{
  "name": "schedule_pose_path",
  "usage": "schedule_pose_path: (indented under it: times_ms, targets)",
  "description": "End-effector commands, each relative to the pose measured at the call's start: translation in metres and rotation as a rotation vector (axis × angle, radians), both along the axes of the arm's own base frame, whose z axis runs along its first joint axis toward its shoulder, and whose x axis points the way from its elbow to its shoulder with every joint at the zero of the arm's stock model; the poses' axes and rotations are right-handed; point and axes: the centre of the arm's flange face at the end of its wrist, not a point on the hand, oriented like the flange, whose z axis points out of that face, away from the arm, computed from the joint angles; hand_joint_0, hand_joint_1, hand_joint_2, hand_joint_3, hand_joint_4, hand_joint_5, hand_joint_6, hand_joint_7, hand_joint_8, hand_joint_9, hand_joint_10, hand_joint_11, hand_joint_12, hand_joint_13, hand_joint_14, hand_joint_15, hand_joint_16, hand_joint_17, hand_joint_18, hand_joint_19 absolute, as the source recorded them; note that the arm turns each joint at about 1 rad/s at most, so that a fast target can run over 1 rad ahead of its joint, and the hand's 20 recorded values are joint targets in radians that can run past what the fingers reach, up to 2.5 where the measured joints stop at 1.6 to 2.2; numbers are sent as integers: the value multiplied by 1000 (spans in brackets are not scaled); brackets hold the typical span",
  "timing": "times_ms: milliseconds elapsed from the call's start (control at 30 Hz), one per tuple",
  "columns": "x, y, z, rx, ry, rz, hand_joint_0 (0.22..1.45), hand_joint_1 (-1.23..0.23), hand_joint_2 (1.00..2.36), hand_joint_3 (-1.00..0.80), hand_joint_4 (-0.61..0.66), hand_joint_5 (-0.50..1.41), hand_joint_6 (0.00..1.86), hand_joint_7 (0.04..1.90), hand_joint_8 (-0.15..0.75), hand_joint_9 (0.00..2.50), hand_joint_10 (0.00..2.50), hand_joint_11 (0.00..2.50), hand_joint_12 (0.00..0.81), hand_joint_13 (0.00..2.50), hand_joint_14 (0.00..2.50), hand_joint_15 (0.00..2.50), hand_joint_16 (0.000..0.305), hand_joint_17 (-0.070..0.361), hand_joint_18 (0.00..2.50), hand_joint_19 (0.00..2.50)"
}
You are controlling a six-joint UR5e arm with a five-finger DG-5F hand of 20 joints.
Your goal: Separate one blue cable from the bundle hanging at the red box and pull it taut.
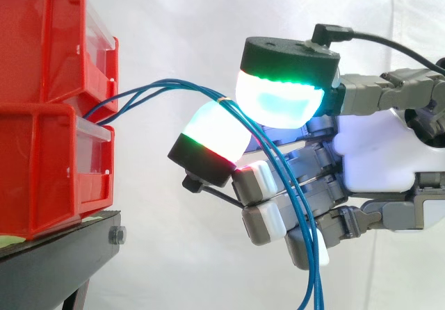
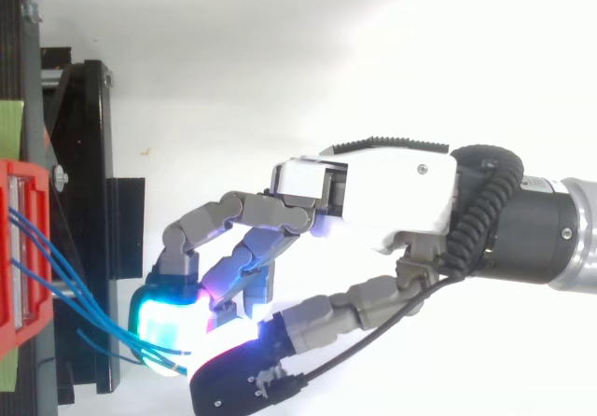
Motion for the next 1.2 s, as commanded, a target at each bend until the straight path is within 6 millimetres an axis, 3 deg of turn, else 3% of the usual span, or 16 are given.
schedule_pose_path:
  times_ms: [0,167,333,567,833,1033,1167]
  targets:
    - [0,0,0,0,2,1,815,-837,1019,-273,162,-221,826,1024,332,773,22,1028,409,846,25,883,47,106,876,847]
    - [0,0,0,3,2,1,827,-881,1001,-493,180,-224,880,1053,335,809,23,1135,413,856,24,884,48,107,906,813]
    - [0,0,0,3,2,1,728,-878,1000,-500,158,-199,889,1093,351,888,22,1160,417,893,25,884,48,108,974,789]
    - [-1,0,-2,1,11,1,653,-726,1000,-500,114,-172,846,1105,355,950,24,1179,414,918,25,892,48,108,996,814]
    - [-1,0,-1,0,12,2,626,-739,1025,-190,133,-183,824,1134,359,920,25,1148,422,910,23,897,49,111,994,808]
    - [-2,0,-1,0,12,1,727,-795,1025,-196,174,-209,830,972,350,857,23,1225,432,860,25,884,50,113,948,802]
    - [-1,1,-1,1,11,2,801,-863,1008,-415,182,-223,890,1038,358,878,18,1408,426,845,24,885,50,112,932,814]
